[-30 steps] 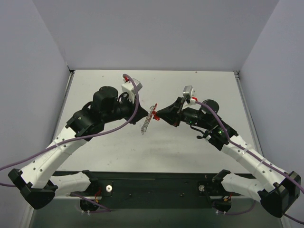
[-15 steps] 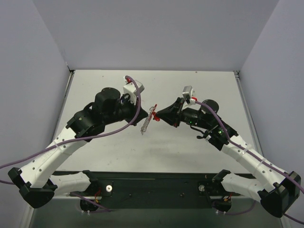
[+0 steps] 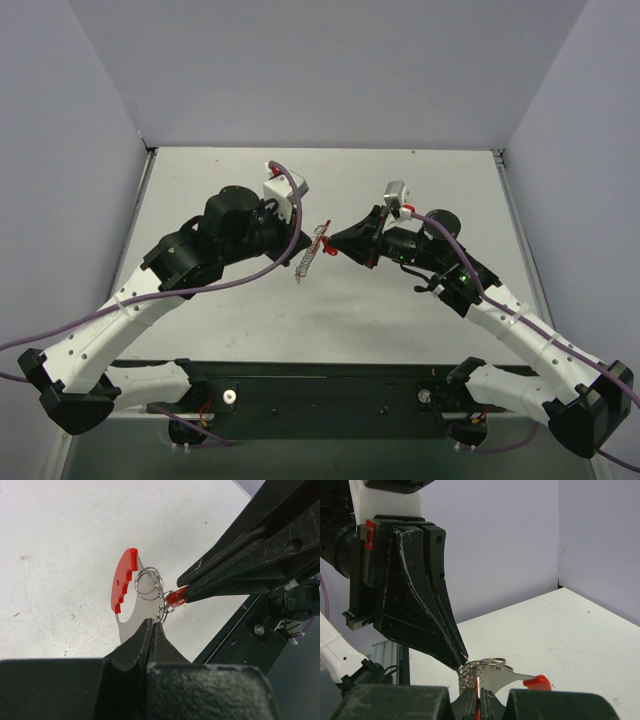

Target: Put the keys on the keyring

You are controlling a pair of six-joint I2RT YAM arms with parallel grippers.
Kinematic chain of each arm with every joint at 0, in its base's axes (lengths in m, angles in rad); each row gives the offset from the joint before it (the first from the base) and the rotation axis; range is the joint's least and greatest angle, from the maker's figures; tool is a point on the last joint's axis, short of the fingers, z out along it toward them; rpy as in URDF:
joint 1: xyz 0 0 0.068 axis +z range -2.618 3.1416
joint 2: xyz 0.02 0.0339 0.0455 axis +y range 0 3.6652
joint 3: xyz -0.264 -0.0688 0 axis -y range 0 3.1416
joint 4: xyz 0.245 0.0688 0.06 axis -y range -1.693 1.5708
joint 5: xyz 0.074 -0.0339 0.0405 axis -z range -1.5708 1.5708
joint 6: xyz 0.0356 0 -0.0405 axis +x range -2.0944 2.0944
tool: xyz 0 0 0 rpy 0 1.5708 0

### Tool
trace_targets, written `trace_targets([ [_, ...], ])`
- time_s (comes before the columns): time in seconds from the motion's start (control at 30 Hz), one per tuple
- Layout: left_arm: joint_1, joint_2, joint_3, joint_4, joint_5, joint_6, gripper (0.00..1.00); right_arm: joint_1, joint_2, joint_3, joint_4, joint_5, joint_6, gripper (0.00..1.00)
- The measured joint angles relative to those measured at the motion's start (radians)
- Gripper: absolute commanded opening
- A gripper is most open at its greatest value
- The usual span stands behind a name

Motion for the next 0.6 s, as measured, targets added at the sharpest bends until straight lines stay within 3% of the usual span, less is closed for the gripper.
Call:
trace_targets([
  [0.6, -0.050, 0.020, 0.022, -0.031, -0.087, 0.025, 0.00, -0.005, -0.003, -0.013, 0.005, -0.001, 0.012, 0.00],
])
